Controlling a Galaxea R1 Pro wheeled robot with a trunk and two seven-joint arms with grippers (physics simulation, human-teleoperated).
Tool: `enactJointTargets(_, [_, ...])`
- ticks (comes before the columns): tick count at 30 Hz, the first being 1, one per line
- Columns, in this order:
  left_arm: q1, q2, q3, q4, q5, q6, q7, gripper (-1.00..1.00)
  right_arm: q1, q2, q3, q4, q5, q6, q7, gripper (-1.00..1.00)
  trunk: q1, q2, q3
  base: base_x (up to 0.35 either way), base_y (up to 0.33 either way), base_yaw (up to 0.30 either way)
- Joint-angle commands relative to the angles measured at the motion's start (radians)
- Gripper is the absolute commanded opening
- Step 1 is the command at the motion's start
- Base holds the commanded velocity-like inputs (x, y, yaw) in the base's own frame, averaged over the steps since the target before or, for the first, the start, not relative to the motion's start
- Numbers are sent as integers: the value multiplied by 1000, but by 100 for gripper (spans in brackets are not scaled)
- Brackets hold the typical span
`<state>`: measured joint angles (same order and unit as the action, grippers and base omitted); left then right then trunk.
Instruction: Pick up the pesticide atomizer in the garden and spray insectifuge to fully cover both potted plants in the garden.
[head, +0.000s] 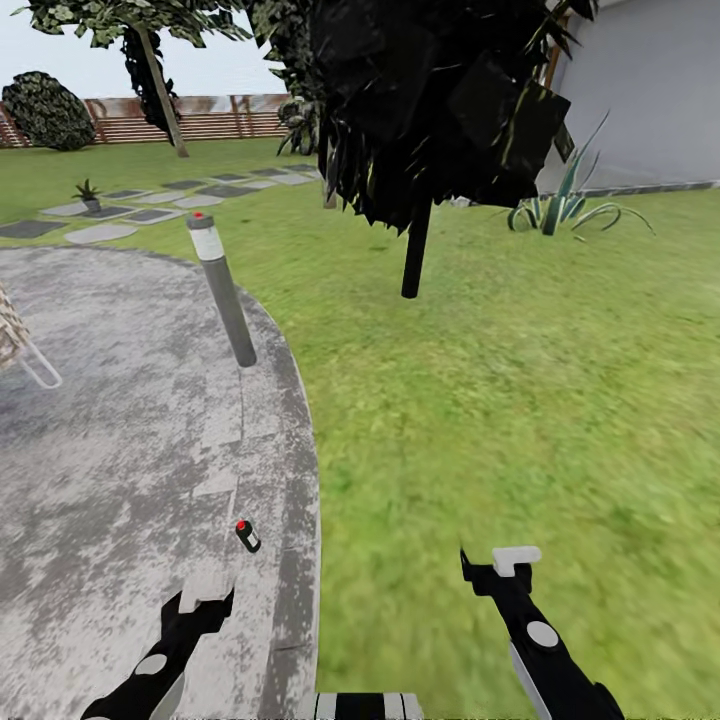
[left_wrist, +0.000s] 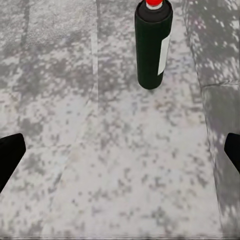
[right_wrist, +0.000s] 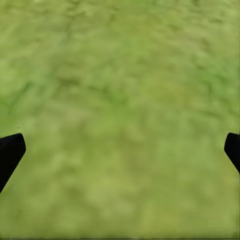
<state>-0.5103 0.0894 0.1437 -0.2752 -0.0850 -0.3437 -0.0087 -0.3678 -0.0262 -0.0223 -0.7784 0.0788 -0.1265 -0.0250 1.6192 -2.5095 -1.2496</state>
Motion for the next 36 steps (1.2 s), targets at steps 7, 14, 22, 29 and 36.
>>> enactJointTargets(7, [-1,0,9,11,-9,-13,-1,100,0,0,-1,1,8,-2,-3,100,3,-2,-29,0,0,1])
enactJointTargets(14, [-2,-1,6,11,-10,-16,-1,100,0,0,-1,1,9,-2,-3,100,6,-3,-54,0,0,0])
enactJointTargets(22, [-2,0,5,11,-10,-17,-1,100,0,0,-1,1,9,-2,-3,100,6,-3,-54,77,0,0])
enactJointTargets(29, [-2,-1,5,11,-10,-17,-1,100,0,0,-1,1,9,-2,-3,100,6,-3,-54,324,0,0])
enactJointTargets(36, [-2,-1,5,11,-10,-17,-1,100,0,0,-1,1,9,-2,-3,100,6,-3,-54,337,0,0])
